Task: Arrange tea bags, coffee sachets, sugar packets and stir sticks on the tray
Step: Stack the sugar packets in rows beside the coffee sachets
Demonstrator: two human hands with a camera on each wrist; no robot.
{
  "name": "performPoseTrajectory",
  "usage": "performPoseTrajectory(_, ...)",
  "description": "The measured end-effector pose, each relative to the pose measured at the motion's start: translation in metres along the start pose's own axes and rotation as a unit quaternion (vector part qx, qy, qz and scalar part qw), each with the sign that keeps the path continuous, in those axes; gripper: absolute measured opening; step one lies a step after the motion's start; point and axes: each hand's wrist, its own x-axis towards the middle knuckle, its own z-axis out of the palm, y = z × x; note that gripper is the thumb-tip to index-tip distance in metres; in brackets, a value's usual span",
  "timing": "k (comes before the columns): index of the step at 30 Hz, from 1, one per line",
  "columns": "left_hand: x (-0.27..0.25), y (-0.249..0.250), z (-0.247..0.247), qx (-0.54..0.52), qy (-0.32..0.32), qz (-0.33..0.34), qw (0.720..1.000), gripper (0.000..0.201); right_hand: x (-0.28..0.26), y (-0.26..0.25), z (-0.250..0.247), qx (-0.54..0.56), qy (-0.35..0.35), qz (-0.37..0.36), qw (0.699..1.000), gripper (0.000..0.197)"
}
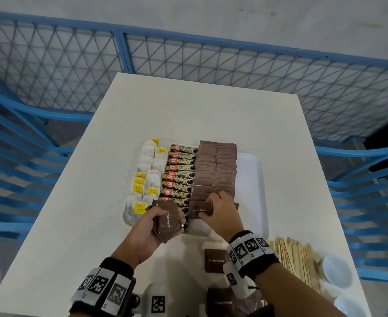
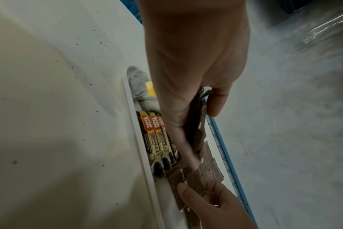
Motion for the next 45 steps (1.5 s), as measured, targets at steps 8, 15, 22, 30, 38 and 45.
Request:
performPoseTrajectory(8,0.002,-0.003,0.002,0.052,-0.007,0.042,0.998,0.026,-0.003,-0.003,0.001,0.018,0.03,-0.011,0.999,0.047)
performPoseTrajectory(15,0.003,-0.006,0.003,0.079,-0.009,0.084,0.993,0.027,-0.014,-0.028,-0.017,0.264,-0.081,-0.028,0.961,0.025)
performPoseTrajectory(22,0.005,-0.008,0.001,0.071,0.008,0.093,0.993,0.022,-0.022,-0.033,-0.018,0.441,-0.168,0.03,0.881,0.011)
performPoseTrajectory(30,0.006,-0.009,0.001,0.07,0.021,0.063,0.995,0.016,-0.018,-0.014,-0.033,0.455,-0.098,0.054,0.883,0.01)
performPoseTrajectory(38,0.005,-0.005,-0.002,0.029,0.042,0.039,0.998,0.017,-0.02,0.042,-0.044,0.233,-0.045,0.089,0.967,0.01)
performPoseTrajectory(45,0.004,-0.004,0.002,0.039,0.042,0.023,0.998,0.018,-0.019,0.057,-0.032,0.133,-0.013,0.114,0.984,0.011)
